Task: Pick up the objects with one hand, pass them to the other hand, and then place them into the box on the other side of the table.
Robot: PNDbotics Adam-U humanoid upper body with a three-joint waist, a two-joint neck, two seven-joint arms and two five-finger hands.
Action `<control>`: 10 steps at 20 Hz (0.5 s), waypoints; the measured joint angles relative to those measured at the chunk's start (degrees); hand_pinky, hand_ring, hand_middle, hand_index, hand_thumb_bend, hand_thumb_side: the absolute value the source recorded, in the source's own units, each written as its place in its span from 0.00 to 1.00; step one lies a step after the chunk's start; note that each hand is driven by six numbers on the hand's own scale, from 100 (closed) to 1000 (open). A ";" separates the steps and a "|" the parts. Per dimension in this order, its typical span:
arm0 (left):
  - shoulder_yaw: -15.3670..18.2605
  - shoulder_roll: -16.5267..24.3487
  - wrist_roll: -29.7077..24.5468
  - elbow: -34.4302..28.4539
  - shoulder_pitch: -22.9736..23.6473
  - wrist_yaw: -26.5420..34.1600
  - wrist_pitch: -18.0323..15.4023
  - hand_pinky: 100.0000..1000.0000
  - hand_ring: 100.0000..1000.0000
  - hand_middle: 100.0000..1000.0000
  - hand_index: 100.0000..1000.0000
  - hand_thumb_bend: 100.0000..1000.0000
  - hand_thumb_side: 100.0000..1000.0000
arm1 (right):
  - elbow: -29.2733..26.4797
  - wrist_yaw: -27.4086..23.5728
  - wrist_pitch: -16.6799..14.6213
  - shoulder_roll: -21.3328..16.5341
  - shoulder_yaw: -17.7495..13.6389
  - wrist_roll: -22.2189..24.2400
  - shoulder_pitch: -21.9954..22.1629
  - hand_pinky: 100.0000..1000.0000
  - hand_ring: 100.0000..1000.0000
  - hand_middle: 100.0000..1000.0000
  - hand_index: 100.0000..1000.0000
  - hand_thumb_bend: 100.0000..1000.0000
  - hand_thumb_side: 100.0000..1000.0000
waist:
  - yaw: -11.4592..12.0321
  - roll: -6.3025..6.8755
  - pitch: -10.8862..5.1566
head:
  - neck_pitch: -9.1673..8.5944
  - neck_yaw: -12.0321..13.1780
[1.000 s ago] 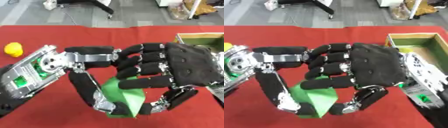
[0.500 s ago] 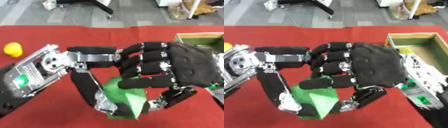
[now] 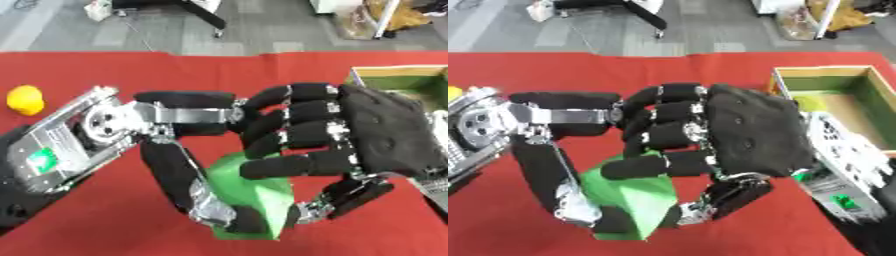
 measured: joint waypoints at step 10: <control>2.66 0.50 -0.10 -0.16 1.84 -6.38 -3.44 0.78 0.74 0.74 0.83 0.00 1.00 | 0.67 -2.04 0.86 0.00 -0.77 -0.86 0.04 0.72 0.58 0.31 0.89 0.24 0.06 | -0.26 0.04 -0.03 | 0.00 -0.02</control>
